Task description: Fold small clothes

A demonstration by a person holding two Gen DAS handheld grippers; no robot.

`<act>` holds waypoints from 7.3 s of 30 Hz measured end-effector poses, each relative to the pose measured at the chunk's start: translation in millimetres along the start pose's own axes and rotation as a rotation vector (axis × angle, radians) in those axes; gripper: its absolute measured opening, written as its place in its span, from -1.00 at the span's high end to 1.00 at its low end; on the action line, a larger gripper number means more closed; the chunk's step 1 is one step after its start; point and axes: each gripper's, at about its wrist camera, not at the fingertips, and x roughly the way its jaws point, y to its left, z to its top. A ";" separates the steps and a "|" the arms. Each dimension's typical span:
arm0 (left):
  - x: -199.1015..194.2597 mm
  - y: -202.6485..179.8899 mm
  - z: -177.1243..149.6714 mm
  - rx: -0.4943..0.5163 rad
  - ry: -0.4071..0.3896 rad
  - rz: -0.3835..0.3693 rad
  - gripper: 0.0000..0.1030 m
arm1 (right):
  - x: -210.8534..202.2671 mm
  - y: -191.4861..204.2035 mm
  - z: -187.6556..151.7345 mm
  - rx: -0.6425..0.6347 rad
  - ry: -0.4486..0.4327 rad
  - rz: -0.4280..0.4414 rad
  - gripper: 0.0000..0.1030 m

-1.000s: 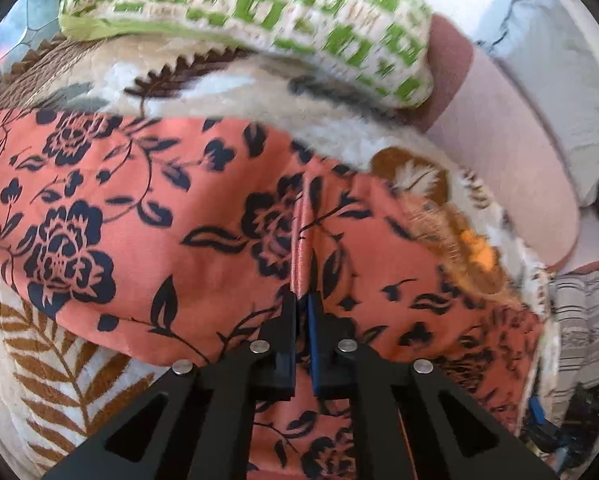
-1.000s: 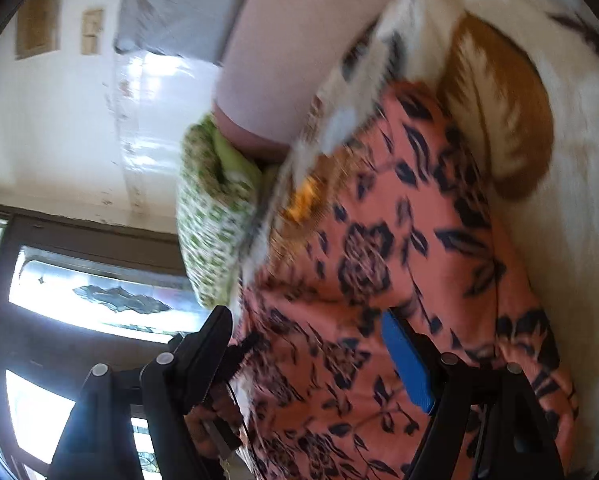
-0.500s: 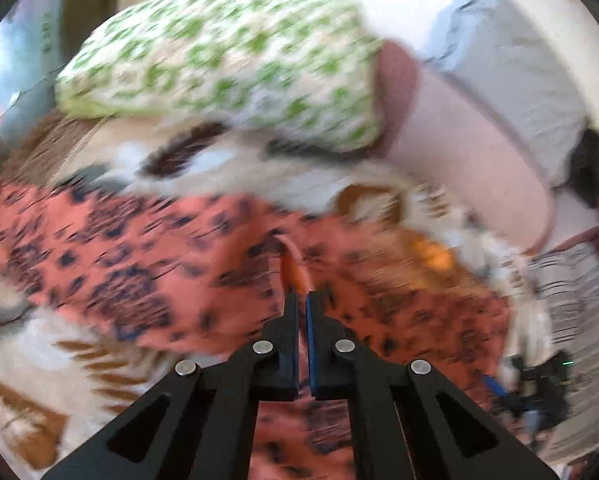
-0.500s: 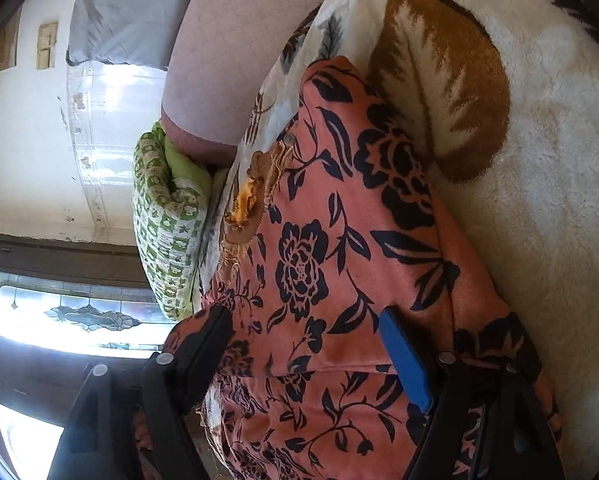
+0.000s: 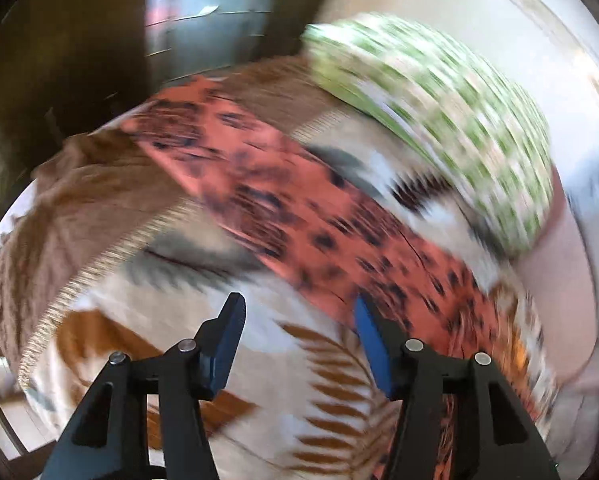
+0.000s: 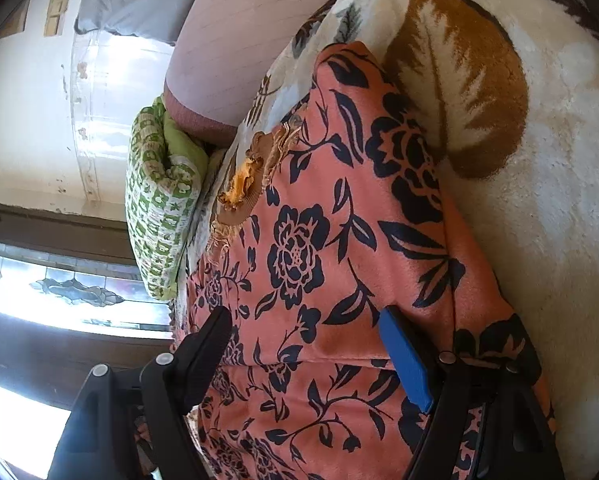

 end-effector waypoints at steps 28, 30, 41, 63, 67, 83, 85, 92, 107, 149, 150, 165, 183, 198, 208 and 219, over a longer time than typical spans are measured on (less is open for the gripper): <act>68.3 103.6 72.6 -0.320 -0.141 -0.109 0.18 | 30.0 43.1 -32.8 -0.490 -0.023 -0.178 -0.98; 72.7 116.5 74.3 -0.392 -0.141 -0.138 0.18 | 31.2 43.8 -32.0 -0.491 -0.023 -0.176 -0.98; 96.3 105.1 94.0 -0.387 -0.201 -0.094 0.88 | 33.3 45.4 -34.6 -0.516 -0.047 -0.170 -0.98; -60.2 -208.4 -37.6 0.390 -0.239 -0.342 0.92 | -40.5 48.9 -4.9 -0.241 -0.136 0.000 -0.74; -61.0 -283.2 -99.4 0.503 -0.155 -0.402 0.92 | -59.0 45.4 0.5 -0.206 -0.176 0.032 -0.74; 12.0 -400.7 -301.5 0.708 0.256 -0.530 0.02 | -105.7 10.9 29.4 -0.057 -0.297 0.088 -0.74; 0.1 -388.4 -285.5 0.720 0.188 -0.529 -0.20 | -106.4 10.2 30.8 -0.057 -0.296 0.086 -0.74; 1.3 -316.2 -197.3 0.674 -0.028 -0.301 -0.30 | -87.3 22.4 25.4 -0.102 -0.240 0.099 -0.74; 85.4 -243.3 -185.2 0.775 0.061 0.135 -0.42 | -5.2 15.9 9.7 -0.092 0.024 -0.014 -0.62; -36.3 -61.2 -357.0 0.930 -0.010 -0.105 -1.00 | -63.8 24.2 -241.3 -0.498 0.058 -0.325 -0.64; -37.2 -60.2 -356.8 0.925 -0.011 -0.104 -1.00 | -63.7 24.4 -243.2 -0.506 0.054 -0.336 -0.64; -64.0 -11.4 -304.5 0.709 -0.079 -0.130 -1.00 | -85.0 18.1 -236.9 -0.388 0.090 -0.292 -0.66; -58.1 36.4 -268.6 0.532 0.125 -0.236 -0.32 | -146.9 -44.2 -187.4 -0.097 -0.016 -0.170 -0.66; -50.1 15.0 -274.6 0.593 0.139 -0.284 0.61 | -149.4 -57.9 -188.9 -0.075 -0.029 -0.098 -0.67; -47.7 16.8 -273.4 0.567 0.177 -0.386 0.22 | -182.3 -63.1 -180.3 -0.027 -0.087 -0.140 -0.67; -42.6 6.1 -280.4 0.606 0.223 -0.422 0.55 | -156.8 -63.8 -195.0 -0.048 0.009 -0.182 -0.37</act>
